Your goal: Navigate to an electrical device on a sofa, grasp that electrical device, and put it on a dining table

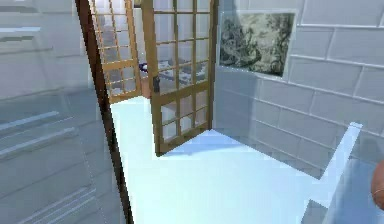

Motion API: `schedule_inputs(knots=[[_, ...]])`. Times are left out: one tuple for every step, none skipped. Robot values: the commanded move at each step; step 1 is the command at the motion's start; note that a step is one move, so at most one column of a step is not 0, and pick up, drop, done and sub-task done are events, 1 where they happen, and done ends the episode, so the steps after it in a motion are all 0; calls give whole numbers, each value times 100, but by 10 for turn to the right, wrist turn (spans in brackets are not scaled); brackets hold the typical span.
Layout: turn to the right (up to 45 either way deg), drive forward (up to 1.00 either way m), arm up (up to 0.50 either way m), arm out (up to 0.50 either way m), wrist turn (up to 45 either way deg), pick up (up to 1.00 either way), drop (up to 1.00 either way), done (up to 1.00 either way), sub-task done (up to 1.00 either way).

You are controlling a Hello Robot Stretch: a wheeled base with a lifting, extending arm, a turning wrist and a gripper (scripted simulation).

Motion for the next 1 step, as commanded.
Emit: schedule_inputs(knots=[[-30, 0, 0, 0, 0, 0, 0, 0, 0]])
